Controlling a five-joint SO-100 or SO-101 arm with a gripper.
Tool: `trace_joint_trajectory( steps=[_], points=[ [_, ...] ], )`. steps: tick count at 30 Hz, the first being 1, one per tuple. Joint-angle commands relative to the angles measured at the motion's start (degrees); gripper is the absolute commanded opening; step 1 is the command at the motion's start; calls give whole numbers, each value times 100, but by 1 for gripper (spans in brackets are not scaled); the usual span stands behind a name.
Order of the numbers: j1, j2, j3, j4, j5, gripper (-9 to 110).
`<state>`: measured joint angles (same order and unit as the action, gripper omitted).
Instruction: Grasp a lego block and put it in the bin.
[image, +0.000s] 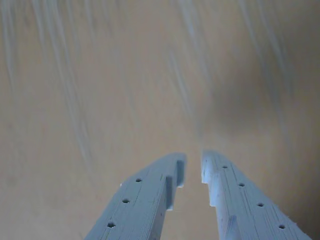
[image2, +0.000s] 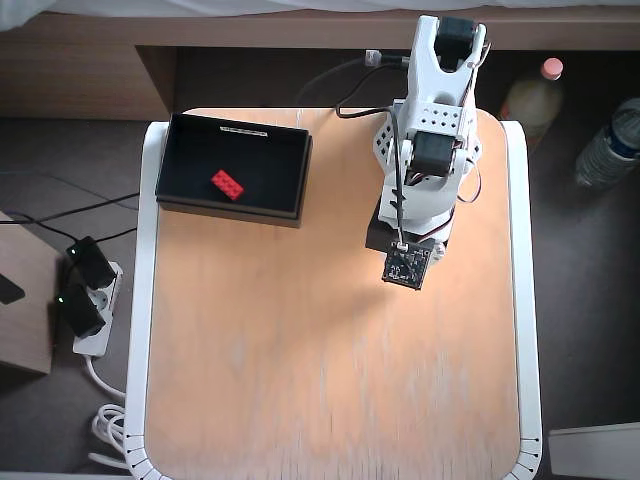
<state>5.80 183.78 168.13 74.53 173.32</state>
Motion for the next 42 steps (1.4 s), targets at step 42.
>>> trace_joint_trajectory(
  steps=[42],
  points=[
    [220,510,1371,448,-158,0]
  ],
)
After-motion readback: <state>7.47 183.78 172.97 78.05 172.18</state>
